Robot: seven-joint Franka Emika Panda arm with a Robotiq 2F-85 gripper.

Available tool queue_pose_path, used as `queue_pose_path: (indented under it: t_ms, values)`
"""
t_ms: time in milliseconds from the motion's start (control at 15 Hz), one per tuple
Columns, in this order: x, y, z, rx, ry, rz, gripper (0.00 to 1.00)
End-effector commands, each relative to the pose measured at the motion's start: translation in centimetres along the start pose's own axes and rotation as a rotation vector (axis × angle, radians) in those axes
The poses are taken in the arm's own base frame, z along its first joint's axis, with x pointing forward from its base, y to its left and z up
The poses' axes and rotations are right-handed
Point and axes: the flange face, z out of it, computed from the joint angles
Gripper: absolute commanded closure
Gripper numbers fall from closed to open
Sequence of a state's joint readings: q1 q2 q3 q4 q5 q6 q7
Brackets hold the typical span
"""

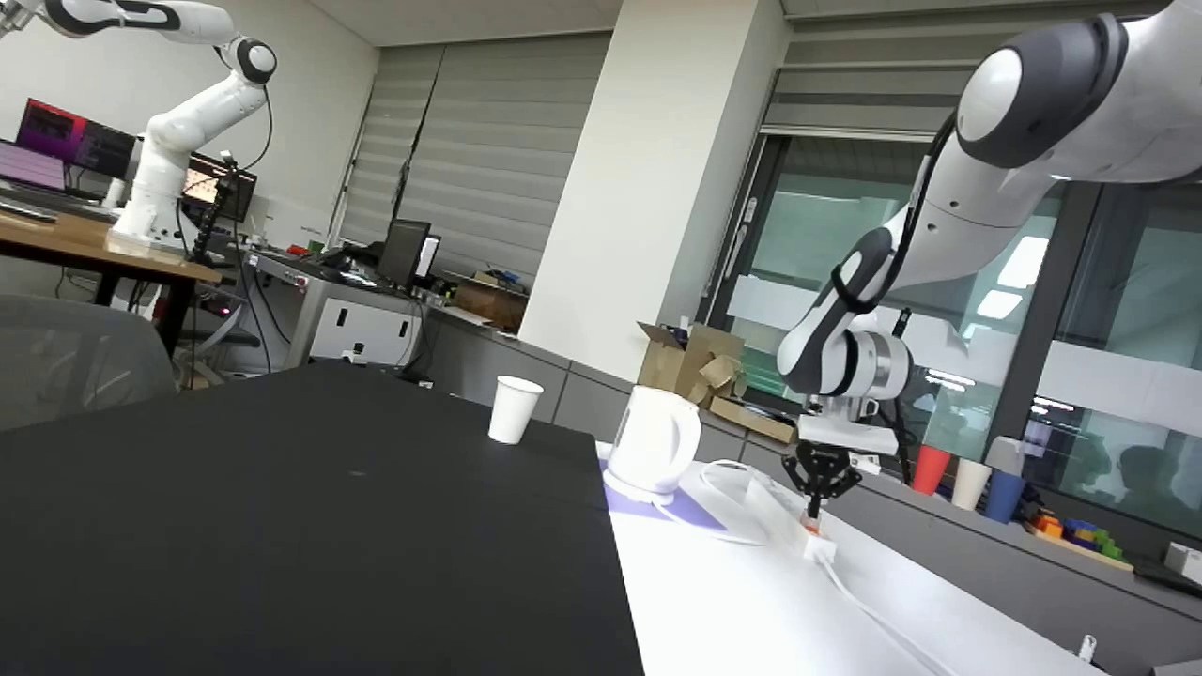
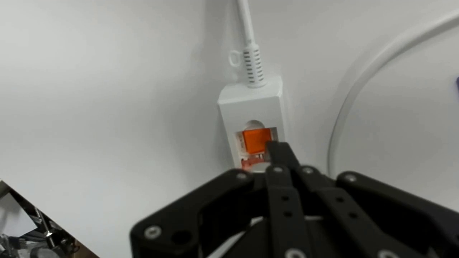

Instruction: Turn on the switch on the adapter

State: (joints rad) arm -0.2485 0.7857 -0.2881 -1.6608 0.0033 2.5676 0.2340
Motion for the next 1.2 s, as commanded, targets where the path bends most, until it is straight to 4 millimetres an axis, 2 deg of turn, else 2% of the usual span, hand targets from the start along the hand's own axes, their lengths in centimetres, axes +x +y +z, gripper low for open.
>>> queue_pose_path:
  t_ms: [0,800,1133]
  values:
    - [1.3,-0.2,1.3,-0.020,0.009,0.040,1.00]
    - [1.8,0.2,4.5,-0.108,-0.050,0.108,1.00]
    - [2.1,2.8,7.4,0.019,-0.170,0.155,1.00]
